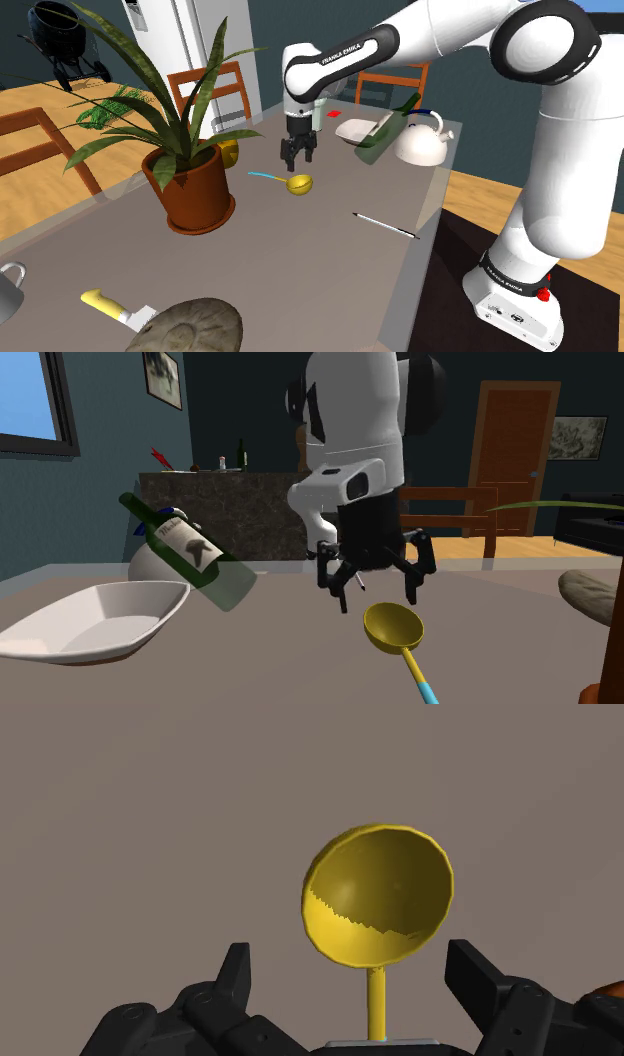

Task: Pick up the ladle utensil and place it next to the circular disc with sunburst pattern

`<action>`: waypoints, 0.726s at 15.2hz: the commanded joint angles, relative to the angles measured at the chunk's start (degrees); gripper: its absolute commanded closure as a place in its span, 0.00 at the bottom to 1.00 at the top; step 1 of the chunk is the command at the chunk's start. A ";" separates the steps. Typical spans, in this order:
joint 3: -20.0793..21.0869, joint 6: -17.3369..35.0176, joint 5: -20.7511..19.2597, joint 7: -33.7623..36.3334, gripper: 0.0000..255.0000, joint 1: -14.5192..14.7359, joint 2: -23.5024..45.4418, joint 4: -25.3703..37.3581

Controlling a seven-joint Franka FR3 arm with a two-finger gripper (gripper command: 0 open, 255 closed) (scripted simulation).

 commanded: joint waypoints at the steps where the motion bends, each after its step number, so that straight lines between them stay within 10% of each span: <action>1: 0.55 0.44 -0.32 -0.06 0.00 0.79 4.34 4.20; 11: 1.18 4.51 -0.82 -0.32 0.00 2.17 11.59 7.72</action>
